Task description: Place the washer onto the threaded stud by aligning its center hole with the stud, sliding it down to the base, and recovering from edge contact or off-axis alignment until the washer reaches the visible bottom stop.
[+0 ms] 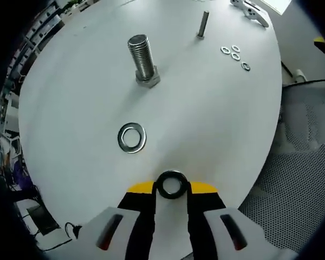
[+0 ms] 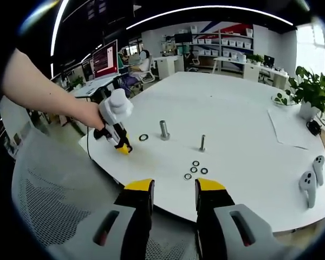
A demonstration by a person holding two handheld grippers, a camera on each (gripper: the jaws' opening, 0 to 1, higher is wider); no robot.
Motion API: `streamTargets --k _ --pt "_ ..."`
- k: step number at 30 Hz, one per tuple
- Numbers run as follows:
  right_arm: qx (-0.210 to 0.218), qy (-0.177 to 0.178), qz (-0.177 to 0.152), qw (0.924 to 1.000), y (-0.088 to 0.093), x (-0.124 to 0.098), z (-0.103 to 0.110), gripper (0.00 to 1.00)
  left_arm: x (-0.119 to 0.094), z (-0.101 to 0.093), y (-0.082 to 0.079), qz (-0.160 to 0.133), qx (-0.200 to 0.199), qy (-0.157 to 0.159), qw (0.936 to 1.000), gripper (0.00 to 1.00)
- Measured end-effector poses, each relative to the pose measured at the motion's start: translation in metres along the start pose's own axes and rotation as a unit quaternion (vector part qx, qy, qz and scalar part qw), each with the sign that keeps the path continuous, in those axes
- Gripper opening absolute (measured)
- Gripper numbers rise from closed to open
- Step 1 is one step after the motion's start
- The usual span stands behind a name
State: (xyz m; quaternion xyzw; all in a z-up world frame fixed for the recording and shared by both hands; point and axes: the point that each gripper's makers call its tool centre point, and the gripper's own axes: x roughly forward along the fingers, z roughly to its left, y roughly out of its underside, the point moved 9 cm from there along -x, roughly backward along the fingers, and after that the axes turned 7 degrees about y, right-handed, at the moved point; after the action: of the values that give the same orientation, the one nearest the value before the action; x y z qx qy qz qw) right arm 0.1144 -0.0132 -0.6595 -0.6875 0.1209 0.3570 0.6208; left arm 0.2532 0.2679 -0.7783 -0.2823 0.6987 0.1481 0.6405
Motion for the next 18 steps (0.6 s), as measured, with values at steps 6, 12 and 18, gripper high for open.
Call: streamTargets --k 6,12,18 --pt "0.0 0.001 0.0 1.0 0.0001 0.0 -0.0003 0.33 -0.0016 0.0012 0.001 -0.008 0.005 0.005 0.9999 0.19" --pt "0.0 0.001 0.001 1.0 -0.0002 0.0001 0.0004 0.33 -0.0026 0.0039 0.0041 -0.005 0.0 0.006 1.0 0.19" --pt "0.0 0.0 0.002 1.0 -0.0003 0.0003 0.0003 0.33 -0.0061 0.0039 0.003 -0.014 0.009 0.004 0.9999 0.19"
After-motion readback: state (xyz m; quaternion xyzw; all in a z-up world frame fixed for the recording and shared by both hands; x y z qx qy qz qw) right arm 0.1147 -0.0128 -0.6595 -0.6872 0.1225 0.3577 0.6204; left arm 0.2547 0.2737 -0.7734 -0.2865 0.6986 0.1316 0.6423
